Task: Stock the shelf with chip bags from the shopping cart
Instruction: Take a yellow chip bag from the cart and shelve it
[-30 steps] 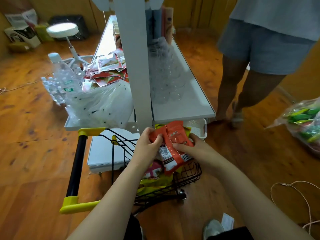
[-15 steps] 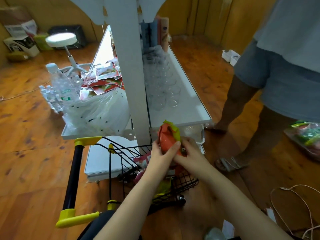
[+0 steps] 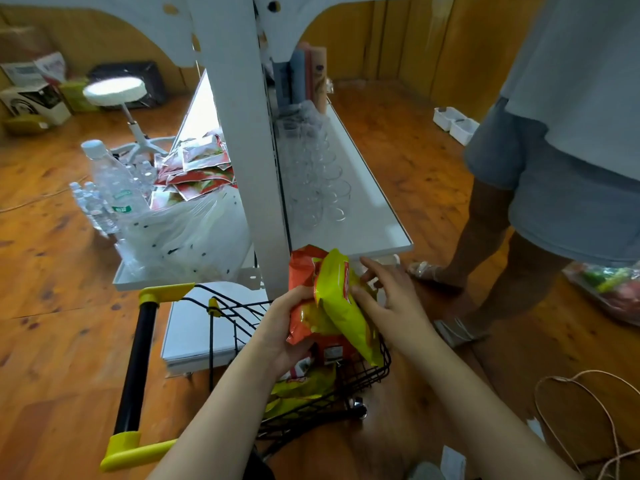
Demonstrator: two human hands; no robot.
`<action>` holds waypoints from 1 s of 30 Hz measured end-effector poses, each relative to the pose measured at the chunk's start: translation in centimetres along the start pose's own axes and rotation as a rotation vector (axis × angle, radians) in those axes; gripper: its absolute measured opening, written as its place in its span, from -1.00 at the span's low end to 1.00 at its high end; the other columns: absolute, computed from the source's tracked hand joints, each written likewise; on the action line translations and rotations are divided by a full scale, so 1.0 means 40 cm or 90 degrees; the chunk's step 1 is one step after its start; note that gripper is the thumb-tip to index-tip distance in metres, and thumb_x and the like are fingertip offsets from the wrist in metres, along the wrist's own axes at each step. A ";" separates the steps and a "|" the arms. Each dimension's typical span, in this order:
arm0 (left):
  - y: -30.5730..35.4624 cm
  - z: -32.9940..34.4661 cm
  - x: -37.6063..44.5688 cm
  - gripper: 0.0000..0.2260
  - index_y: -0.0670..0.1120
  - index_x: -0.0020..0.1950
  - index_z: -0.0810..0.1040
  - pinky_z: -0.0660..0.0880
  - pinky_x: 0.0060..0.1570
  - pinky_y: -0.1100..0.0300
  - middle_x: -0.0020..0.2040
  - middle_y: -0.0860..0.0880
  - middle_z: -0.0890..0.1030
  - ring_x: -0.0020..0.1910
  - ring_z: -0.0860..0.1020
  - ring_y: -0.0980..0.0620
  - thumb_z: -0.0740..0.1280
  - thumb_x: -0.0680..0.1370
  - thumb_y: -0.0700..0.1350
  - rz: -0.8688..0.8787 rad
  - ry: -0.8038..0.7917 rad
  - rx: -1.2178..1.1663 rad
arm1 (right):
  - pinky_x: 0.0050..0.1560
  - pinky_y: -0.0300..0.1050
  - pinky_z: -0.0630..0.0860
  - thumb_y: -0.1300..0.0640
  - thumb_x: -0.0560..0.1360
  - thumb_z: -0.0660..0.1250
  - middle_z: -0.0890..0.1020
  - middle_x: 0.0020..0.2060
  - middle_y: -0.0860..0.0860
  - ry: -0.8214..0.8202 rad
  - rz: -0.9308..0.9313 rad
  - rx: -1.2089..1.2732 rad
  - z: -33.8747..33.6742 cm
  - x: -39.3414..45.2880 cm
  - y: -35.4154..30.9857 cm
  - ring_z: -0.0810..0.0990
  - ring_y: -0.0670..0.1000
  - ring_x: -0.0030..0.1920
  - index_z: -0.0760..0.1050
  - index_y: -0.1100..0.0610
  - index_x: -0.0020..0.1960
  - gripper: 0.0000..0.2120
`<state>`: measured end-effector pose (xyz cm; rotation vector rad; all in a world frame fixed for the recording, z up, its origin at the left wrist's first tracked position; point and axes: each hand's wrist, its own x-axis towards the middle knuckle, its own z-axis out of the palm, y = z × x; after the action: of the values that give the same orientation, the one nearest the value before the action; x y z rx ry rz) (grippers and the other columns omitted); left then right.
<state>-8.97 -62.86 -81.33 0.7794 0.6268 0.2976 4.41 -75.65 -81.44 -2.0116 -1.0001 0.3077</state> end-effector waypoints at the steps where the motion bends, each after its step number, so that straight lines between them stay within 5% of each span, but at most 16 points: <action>1: -0.001 0.000 0.002 -0.74 -0.19 -0.07 0.65 0.51 0.03 -0.08 -0.14 -0.21 0.65 -0.17 0.61 -0.17 0.38 0.30 -0.10 -0.003 0.006 -0.002 | 0.30 -0.12 0.32 -0.18 0.49 0.34 0.48 0.20 -0.06 -0.006 0.022 -0.007 -0.003 0.001 0.003 0.40 -0.01 0.29 0.39 0.02 0.44 -0.42; 4: -0.006 0.003 0.004 -0.80 -0.15 -0.16 0.68 0.50 -0.11 0.00 -0.17 -0.19 0.63 -0.20 0.58 -0.15 0.35 0.33 -0.08 0.013 0.020 -0.012 | 0.09 -0.38 0.41 -0.30 0.33 0.36 0.58 0.15 -0.14 -0.079 0.101 0.110 -0.024 0.006 0.008 0.53 -0.12 0.21 0.51 0.00 0.31 -0.37; 7: -0.014 0.014 0.004 -0.80 -0.13 -0.19 0.63 0.50 -0.41 0.23 -0.31 -0.12 0.63 -0.40 0.60 -0.02 0.25 0.54 -0.13 0.020 0.008 0.014 | -0.16 -0.28 0.53 -0.31 0.32 0.40 0.71 -0.15 -0.11 -0.096 0.121 0.134 -0.033 0.001 0.009 0.67 -0.15 -0.10 0.62 0.01 0.02 -0.54; 9: -0.023 0.027 0.005 -0.69 -0.14 -0.20 0.60 0.44 -0.57 0.33 -0.45 -0.07 0.61 -0.55 0.56 0.06 0.14 0.64 -0.16 0.032 0.010 0.049 | -0.25 -0.26 0.51 -0.28 0.36 0.43 0.69 -0.27 -0.08 -0.019 0.124 0.079 -0.037 -0.007 0.005 0.64 -0.18 -0.23 0.61 0.01 -0.10 -0.64; 11: -0.031 0.045 0.007 -0.78 -0.16 0.02 0.60 0.54 -0.47 0.27 -0.28 -0.11 0.71 -0.39 0.66 0.03 0.20 0.63 -0.09 0.042 0.024 0.058 | -0.29 -0.28 0.48 -0.24 0.39 0.44 0.65 -0.33 -0.07 0.090 0.130 0.040 -0.044 -0.022 -0.002 0.61 -0.15 -0.27 0.57 0.01 -0.18 -0.68; 13: -0.044 0.059 0.006 -0.66 -0.16 0.27 0.57 0.65 -0.14 0.03 0.08 -0.18 0.70 -0.02 0.69 -0.14 0.32 0.56 -0.01 0.047 0.018 0.022 | -0.27 -0.14 0.48 -0.28 0.40 0.39 0.64 -0.35 -0.02 0.196 0.175 0.060 -0.056 -0.046 -0.004 0.61 -0.04 -0.26 0.57 0.08 -0.20 -0.60; 16: -0.068 0.099 -0.020 -0.47 -0.13 0.39 0.48 0.40 0.33 -0.23 0.31 -0.17 0.57 0.26 0.55 -0.20 0.41 0.49 0.06 0.051 -0.016 0.004 | -0.33 -0.07 0.39 -0.42 0.38 0.28 0.62 -0.34 -0.01 0.315 0.247 0.047 -0.094 -0.094 -0.011 0.60 0.03 -0.23 0.56 0.08 -0.20 -0.46; 22: -0.092 0.256 -0.135 -0.24 0.00 0.30 0.50 0.59 0.15 -0.15 0.14 -0.05 0.69 0.08 0.68 -0.08 0.61 0.18 0.21 0.130 -0.019 0.265 | -0.17 0.04 0.49 -0.50 0.40 0.11 0.62 -0.26 0.01 0.323 0.255 -0.083 -0.183 -0.267 -0.086 0.58 0.11 -0.11 0.51 0.03 -0.26 -0.40; 27: -0.091 0.403 -0.260 -0.31 -0.05 0.34 0.49 0.61 0.11 -0.14 0.15 -0.10 0.69 0.06 0.69 -0.11 0.63 0.27 0.05 0.121 -0.178 0.281 | 0.21 -0.04 0.46 -0.39 0.39 0.32 0.55 0.19 -0.02 0.312 0.305 0.018 -0.389 -0.432 -0.149 0.52 0.00 0.21 0.43 0.04 0.33 -0.31; 30: -0.111 0.498 -0.347 -0.43 0.00 0.28 0.52 0.59 0.12 -0.10 0.13 -0.10 0.70 0.11 0.67 -0.14 0.58 0.31 0.02 0.121 -0.296 0.301 | 0.10 -0.14 0.54 -0.38 0.31 0.33 0.66 0.07 -0.11 0.288 0.293 0.195 -0.508 -0.548 -0.241 0.63 -0.12 0.04 0.56 -0.05 0.15 -0.45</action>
<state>-7.25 -83.59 -68.00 1.3189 0.1777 0.1295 -4.13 -100.72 -64.61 -1.8884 -0.1899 0.2168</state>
